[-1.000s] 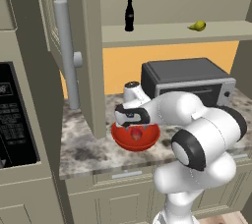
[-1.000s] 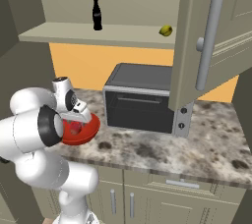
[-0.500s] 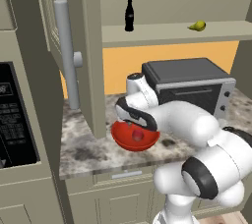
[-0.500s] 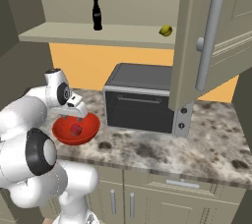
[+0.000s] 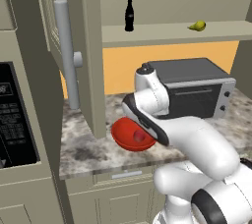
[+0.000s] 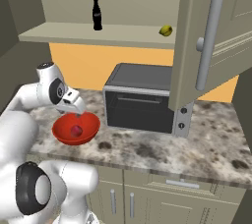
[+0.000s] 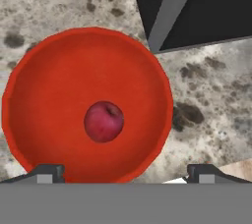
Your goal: Open the cabinet. Pick the apple and pear from the cabinet and place them into the bowl. Then close the cabinet.
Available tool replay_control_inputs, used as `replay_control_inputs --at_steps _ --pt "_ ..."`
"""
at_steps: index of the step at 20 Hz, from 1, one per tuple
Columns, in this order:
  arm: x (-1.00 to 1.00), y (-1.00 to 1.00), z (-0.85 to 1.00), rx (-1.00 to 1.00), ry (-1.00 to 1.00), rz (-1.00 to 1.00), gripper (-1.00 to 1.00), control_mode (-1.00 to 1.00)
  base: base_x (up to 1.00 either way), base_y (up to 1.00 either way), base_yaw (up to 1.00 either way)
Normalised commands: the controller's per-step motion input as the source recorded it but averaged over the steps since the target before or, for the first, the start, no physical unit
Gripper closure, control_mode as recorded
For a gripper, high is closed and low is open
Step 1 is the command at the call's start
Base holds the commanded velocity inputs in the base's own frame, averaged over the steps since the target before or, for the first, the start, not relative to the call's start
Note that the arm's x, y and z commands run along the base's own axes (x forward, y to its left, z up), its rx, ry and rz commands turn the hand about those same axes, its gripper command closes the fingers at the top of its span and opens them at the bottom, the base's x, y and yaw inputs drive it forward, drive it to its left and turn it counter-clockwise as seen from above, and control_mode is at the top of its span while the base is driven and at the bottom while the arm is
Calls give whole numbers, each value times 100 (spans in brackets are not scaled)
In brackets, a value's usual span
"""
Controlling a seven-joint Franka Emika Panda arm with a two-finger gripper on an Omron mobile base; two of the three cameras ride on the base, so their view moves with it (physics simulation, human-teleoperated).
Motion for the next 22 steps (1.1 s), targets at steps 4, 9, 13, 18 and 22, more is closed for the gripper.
replay_control_inputs --at_steps 4,9,13,18,22 --pt "-29 -19 60 0 -7 0 -100 -100 0 0 0" --pt "-26 -24 56 0 -9 0 -100 -100 0 0 0" --pt "-27 -27 58 0 -9 0 -100 -100 0 0 0" --pt "-27 -28 59 0 -10 0 -100 -100 0 0 0" --pt "-17 -31 64 -1 -11 0 -100 -100 0 0 0"
